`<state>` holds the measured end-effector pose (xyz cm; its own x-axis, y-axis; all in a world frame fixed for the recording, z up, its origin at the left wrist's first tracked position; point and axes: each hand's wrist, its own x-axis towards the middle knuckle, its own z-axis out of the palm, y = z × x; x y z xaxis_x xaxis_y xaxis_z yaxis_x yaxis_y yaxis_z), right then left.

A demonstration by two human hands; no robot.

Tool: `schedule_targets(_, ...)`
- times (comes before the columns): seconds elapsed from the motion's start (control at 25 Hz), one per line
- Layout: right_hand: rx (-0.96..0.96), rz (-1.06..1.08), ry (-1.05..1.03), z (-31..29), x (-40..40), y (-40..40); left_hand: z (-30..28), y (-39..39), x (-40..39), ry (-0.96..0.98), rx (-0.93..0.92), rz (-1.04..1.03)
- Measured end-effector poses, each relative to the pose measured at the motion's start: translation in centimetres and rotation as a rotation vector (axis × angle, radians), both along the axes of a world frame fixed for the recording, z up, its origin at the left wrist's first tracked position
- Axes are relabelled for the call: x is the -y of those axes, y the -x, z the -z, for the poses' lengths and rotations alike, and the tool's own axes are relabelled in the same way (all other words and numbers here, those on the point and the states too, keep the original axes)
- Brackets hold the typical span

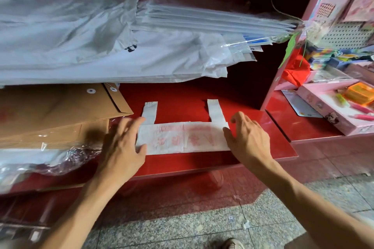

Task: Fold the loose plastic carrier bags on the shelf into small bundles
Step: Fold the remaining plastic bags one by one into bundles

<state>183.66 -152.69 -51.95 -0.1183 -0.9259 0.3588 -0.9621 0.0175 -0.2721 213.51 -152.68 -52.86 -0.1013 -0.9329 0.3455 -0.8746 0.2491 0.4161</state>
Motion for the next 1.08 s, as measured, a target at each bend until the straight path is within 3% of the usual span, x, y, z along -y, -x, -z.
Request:
schedule_targets(0.08,-0.172,-0.264,0.048,0.6,-0.4,-1.3,-0.1,1.3,-0.3,-0.021,0.096,0.237)
schedule_targets(0.2,-0.148,-0.448,-0.390,0.5,-0.5,-2.2,0.4,1.8,0.3,-0.331,0.214,0.319)
schedule_targets(0.28,-0.187,-0.484,-0.527,0.0,-0.7,-1.5,-0.2,0.8,0.5,-0.425,0.312,0.328)
schedule_targets(0.44,-0.398,-0.573,-0.499,0.3,-2.2,0.6,-1.3,-1.0,-1.0,-0.467,0.518,0.296)
schedule_targets(0.52,-0.351,-0.593,-0.326,1.0,-2.8,1.4,-0.9,-1.6,-1.7,-0.347,0.537,0.270)
schedule_targets(0.6,-0.168,-0.625,-0.208,-0.1,-2.7,2.4,-0.5,-2.1,-1.8,-0.183,0.419,0.335)
schedule_targets(0.72,0.165,-0.710,-0.272,-2.1,-2.5,3.5,-0.7,-2.3,-2.1,-0.229,0.200,0.458)
schedule_targets(0.8,0.424,-0.616,-0.392,-2.5,-2.4,4.2,-0.7,-1.9,-2.1,-0.304,-0.022,0.388)
schedule_targets(0.88,0.608,-0.457,-0.374,-2.0,-1.7,4.4,-0.8,-1.3,-1.7,-0.345,-0.265,0.223)
schedule_targets(1.0,0.681,-0.236,-0.318,-0.6,-0.2,4.0,-1.3,0.0,-1.1,-0.454,-0.546,0.056)
schedule_targets(1.08,0.613,-0.151,-0.300,0.0,0.8,3.5,-1.3,0.6,-1.0,-0.517,-0.521,0.023)
